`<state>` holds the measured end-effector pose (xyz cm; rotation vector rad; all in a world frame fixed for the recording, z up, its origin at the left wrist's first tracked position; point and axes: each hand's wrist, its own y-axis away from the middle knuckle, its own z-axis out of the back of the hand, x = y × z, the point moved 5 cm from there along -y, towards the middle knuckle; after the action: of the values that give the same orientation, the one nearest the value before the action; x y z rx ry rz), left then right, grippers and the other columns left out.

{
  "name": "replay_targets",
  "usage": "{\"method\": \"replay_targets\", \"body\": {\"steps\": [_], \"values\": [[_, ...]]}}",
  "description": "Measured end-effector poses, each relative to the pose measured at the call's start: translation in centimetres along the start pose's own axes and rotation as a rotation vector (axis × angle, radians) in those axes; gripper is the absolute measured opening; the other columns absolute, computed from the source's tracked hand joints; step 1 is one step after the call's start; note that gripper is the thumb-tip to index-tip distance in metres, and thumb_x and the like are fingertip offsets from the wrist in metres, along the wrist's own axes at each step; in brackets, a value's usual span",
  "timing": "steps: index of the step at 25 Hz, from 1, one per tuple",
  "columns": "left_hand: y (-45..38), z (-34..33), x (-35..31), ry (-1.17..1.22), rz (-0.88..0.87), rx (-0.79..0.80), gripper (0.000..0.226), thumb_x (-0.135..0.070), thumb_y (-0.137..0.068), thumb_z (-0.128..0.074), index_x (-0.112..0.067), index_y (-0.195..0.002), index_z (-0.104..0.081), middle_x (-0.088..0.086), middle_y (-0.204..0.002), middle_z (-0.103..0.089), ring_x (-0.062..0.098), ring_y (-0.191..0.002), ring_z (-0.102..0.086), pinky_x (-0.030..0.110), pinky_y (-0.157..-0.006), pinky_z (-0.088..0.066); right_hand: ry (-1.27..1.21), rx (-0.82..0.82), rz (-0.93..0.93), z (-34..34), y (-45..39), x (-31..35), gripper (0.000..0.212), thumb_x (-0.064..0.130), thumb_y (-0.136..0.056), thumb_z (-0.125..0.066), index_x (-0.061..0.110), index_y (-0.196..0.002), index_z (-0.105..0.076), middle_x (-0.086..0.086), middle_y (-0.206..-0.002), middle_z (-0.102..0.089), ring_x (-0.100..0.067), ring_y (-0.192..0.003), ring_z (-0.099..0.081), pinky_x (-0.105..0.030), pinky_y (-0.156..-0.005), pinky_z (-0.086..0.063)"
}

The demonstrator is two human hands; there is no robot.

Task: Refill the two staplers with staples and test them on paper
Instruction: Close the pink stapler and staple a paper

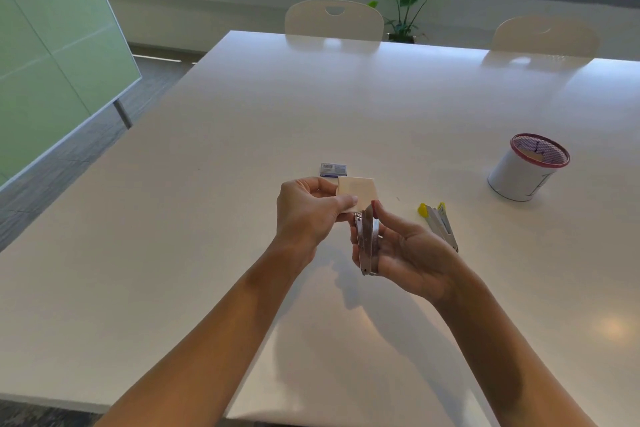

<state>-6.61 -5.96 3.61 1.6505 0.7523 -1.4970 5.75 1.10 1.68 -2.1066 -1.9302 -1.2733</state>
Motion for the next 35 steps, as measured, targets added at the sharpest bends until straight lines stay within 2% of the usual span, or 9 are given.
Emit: {"method": "replay_targets", "body": {"steps": [3, 6, 11, 18, 23, 26, 31, 35], "values": [[0.2, -0.3, 0.2, -0.005, 0.003, 0.055, 0.02, 0.0, -0.067, -0.088, -0.002, -0.077, -0.071, 0.015, -0.084, -0.076, 0.025, -0.067, -0.076, 0.033, -0.064, -0.063, -0.032, -0.005, 0.01, 0.2, -0.3, 0.4, 0.048, 0.032, -0.085, -0.065, 0.007, -0.125, -0.057, -0.01, -0.083, -0.06, -0.019, -0.075, -0.058, -0.033, -0.081, -0.047], [0.3, -0.5, 0.3, 0.004, 0.012, 0.083, 0.02, -0.003, -0.067, -0.089, -0.004, -0.077, -0.072, 0.014, -0.086, -0.077, 0.026, -0.071, -0.077, 0.036, -0.067, -0.064, -0.046, -0.002, -0.004, 0.2, -0.5, 0.6, 0.052, 0.032, -0.081, -0.069, 0.005, -0.124, -0.059, -0.01, -0.083, -0.058, -0.019, -0.074, -0.055, -0.031, -0.081, -0.046], [0.2, -0.4, 0.2, 0.06, 0.023, 0.077, 0.019, 0.001, -0.066, -0.088, -0.005, -0.072, -0.072, 0.014, -0.082, -0.077, 0.026, -0.069, -0.077, 0.028, -0.061, -0.061, -0.032, 0.004, 0.009, 0.4, -0.7, 0.5, 0.056, 0.033, -0.079, -0.071, 0.007, -0.127, -0.058, -0.007, -0.082, -0.06, -0.016, -0.074, -0.057, -0.029, -0.072, -0.053], [0.1, -0.4, 0.5, 0.077, 0.042, 0.021, 0.021, -0.003, -0.067, -0.09, -0.008, -0.069, -0.069, 0.014, -0.083, -0.076, 0.021, -0.068, -0.076, 0.025, -0.058, -0.059, 0.045, -0.049, 0.02, 0.4, -0.7, 1.1, 0.048, 0.029, -0.074, -0.076, 0.005, -0.113, -0.063, -0.007, -0.081, -0.063, -0.016, -0.071, -0.059, -0.029, -0.071, -0.052], [0.0, -0.6, 1.1, 0.019, 0.111, 0.038, 0.02, -0.018, -0.069, -0.091, -0.01, -0.078, -0.075, 0.006, -0.083, -0.076, 0.016, -0.074, -0.07, 0.018, -0.051, -0.052, 0.144, -0.085, 0.069, 0.5, -0.8, 1.2, 0.041, 0.035, -0.074, -0.074, 0.006, -0.103, -0.065, -0.006, -0.079, -0.064, -0.015, -0.069, -0.059, -0.028, -0.064, -0.055], [-0.4, -0.5, 1.3, 0.006, 0.173, 0.065, 0.026, -0.021, -0.069, -0.091, -0.008, -0.084, -0.075, 0.003, -0.083, -0.072, 0.013, -0.074, -0.062, 0.017, -0.049, -0.049, 0.169, -0.1, 0.078, 0.4, -0.8, 1.1, 0.043, 0.036, -0.073, -0.074, 0.007, -0.103, -0.064, -0.006, -0.081, -0.065, -0.016, -0.069, -0.059, -0.027, -0.062, -0.056], [-1.2, -0.3, 1.5, 0.055, 0.29, 0.163, 0.032, -0.017, -0.069, -0.091, -0.002, -0.093, -0.076, 0.004, -0.078, -0.07, 0.012, -0.068, -0.06, 0.015, -0.048, -0.048, 0.151, -0.101, 0.1, 0.2, -1.1, 1.1, 0.041, 0.033, -0.072, -0.075, 0.007, -0.101, -0.063, -0.006, -0.078, -0.065, -0.016, -0.07, -0.059, -0.028, -0.067, -0.055], [-1.4, -0.2, 1.7, 0.066, 0.288, 0.168, 0.029, -0.022, -0.068, -0.091, -0.008, -0.087, -0.074, 0.0, -0.071, -0.068, 0.011, -0.066, -0.057, 0.018, -0.051, -0.049, 0.182, -0.111, 0.133, 0.0, -1.2, 1.3, 0.04, 0.034, -0.073, -0.073, 0.007, -0.102, -0.063, -0.005, -0.077, -0.064, -0.016, -0.07, -0.057, -0.029, -0.071, -0.05]]}}
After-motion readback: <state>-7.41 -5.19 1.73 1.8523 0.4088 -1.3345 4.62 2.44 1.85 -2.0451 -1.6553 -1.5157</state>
